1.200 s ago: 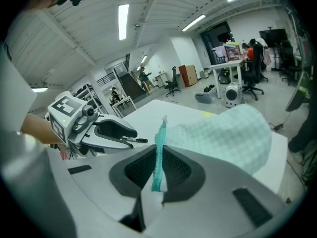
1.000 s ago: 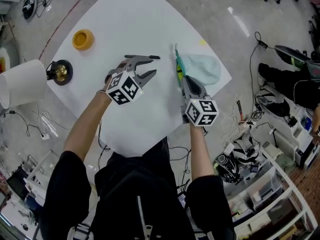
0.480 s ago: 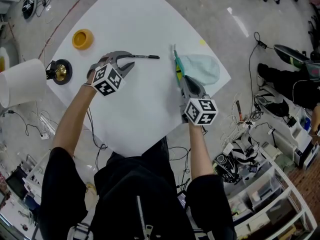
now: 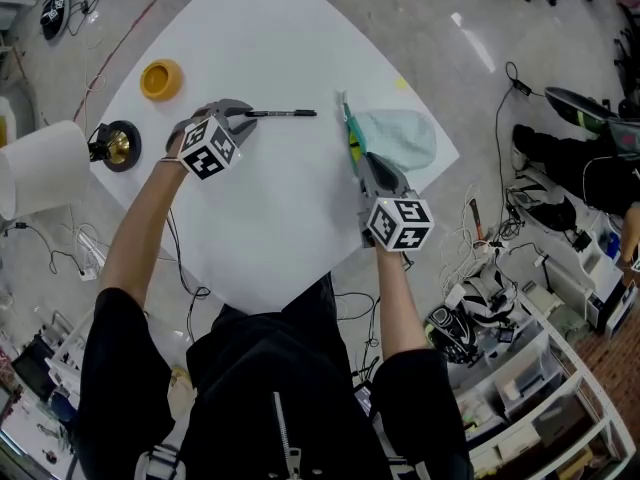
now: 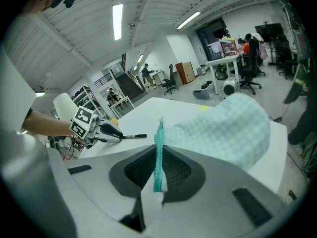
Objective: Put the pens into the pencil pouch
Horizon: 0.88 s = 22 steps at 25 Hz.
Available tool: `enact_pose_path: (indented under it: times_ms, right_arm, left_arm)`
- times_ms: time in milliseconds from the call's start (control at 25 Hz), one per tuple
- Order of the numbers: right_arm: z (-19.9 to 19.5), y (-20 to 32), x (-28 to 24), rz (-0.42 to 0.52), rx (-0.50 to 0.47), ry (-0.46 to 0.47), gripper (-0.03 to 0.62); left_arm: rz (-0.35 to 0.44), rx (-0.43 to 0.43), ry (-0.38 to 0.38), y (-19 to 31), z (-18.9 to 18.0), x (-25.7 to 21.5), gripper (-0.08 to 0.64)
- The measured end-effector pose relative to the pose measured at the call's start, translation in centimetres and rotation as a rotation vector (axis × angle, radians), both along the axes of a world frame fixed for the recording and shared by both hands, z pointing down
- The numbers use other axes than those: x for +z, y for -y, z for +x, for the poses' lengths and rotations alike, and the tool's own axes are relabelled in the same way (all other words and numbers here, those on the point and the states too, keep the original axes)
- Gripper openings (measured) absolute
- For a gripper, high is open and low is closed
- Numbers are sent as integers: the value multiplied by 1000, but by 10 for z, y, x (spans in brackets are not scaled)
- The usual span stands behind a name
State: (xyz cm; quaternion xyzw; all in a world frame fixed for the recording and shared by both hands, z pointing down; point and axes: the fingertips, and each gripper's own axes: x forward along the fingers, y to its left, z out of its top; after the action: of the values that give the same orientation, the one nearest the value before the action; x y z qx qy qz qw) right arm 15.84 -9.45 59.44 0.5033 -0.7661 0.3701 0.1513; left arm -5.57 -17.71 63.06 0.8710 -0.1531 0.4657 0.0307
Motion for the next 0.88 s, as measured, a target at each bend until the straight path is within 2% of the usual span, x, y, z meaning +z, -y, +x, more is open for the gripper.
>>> enact_pose_path:
  times_ms: [160, 560, 880]
  right_arm:
    - [0, 0, -1, 0, 2, 0, 49]
    - [1, -2, -2, 1, 19, 9, 48]
    - [3, 3, -9, 12, 19, 10, 48]
  left_arm:
    - [0, 44, 11, -6, 4, 1, 60]
    - [30, 66, -30, -13, -1, -21, 57]
    - [21, 73, -73, -26, 3, -41, 57]
